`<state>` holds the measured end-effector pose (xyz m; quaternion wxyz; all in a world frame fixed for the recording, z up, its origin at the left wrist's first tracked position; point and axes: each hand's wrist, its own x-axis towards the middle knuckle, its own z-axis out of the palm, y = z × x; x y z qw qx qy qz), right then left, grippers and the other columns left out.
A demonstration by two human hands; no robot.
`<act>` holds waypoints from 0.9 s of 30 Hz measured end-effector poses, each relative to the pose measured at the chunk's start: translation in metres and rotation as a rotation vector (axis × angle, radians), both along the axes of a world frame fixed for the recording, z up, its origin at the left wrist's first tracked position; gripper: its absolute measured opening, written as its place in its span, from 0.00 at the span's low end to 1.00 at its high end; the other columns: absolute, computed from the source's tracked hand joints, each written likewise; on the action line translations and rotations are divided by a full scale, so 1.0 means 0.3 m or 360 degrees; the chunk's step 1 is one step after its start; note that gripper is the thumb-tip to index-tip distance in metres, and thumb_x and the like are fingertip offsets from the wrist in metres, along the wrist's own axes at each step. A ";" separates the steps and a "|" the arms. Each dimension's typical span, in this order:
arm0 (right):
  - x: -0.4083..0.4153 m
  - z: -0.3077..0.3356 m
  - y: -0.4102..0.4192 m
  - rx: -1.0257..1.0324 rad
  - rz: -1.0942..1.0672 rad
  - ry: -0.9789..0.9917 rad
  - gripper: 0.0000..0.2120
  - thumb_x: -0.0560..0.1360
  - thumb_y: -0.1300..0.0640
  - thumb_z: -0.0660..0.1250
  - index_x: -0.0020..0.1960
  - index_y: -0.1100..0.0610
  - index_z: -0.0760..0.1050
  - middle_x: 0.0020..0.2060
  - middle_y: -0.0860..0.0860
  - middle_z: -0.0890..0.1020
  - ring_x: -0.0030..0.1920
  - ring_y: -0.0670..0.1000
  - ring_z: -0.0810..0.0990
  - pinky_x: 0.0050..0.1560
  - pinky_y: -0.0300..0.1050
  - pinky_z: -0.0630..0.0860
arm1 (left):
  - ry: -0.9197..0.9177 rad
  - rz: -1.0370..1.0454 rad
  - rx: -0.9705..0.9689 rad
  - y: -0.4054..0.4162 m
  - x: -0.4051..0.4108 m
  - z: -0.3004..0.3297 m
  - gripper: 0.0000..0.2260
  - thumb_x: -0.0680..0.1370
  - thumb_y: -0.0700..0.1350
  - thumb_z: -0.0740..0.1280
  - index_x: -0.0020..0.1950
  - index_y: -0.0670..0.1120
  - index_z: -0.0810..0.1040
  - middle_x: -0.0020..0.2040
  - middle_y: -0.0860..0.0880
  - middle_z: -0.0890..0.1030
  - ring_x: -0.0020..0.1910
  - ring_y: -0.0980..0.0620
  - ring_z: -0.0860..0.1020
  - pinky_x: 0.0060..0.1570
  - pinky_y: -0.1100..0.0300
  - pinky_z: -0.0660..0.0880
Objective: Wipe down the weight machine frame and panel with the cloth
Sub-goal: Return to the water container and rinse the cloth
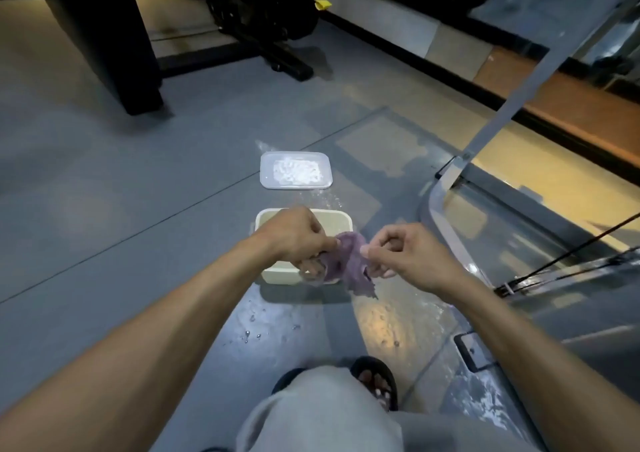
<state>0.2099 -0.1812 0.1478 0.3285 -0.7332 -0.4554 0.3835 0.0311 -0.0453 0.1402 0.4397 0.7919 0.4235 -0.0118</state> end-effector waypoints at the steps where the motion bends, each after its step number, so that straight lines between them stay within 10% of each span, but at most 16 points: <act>1: -0.022 -0.029 0.017 -0.0021 0.0018 0.0019 0.08 0.77 0.58 0.75 0.42 0.61 0.80 0.35 0.56 0.87 0.36 0.52 0.86 0.38 0.41 0.80 | -0.0011 0.0046 -0.0124 -0.008 0.007 -0.017 0.16 0.78 0.51 0.73 0.34 0.43 0.80 0.33 0.43 0.85 0.35 0.46 0.86 0.40 0.55 0.84; 15: -0.099 -0.148 0.055 -0.0013 0.0303 -0.0260 0.14 0.67 0.54 0.82 0.43 0.55 0.77 0.38 0.51 0.84 0.36 0.33 0.77 0.38 0.32 0.69 | -0.0331 0.0556 -0.0866 -0.096 0.029 -0.113 0.12 0.79 0.37 0.65 0.36 0.39 0.81 0.31 0.42 0.84 0.28 0.49 0.83 0.27 0.63 0.78; 21: -0.079 -0.172 0.029 0.0189 0.0383 -0.0553 0.13 0.69 0.56 0.79 0.40 0.48 0.73 0.43 0.45 0.79 0.47 0.46 0.79 0.45 0.39 0.72 | -0.0478 0.0650 -0.1097 -0.137 -0.011 -0.160 0.08 0.80 0.46 0.69 0.48 0.43 0.85 0.46 0.44 0.87 0.43 0.46 0.86 0.43 0.57 0.83; 27: -0.023 -0.209 0.022 0.0153 0.0293 0.0149 0.06 0.76 0.62 0.73 0.46 0.58 0.76 0.39 0.53 0.84 0.37 0.52 0.79 0.41 0.48 0.74 | -0.0680 0.0435 -0.0947 -0.130 -0.151 -0.290 0.28 0.71 0.65 0.75 0.66 0.54 0.78 0.64 0.56 0.81 0.61 0.59 0.79 0.60 0.58 0.76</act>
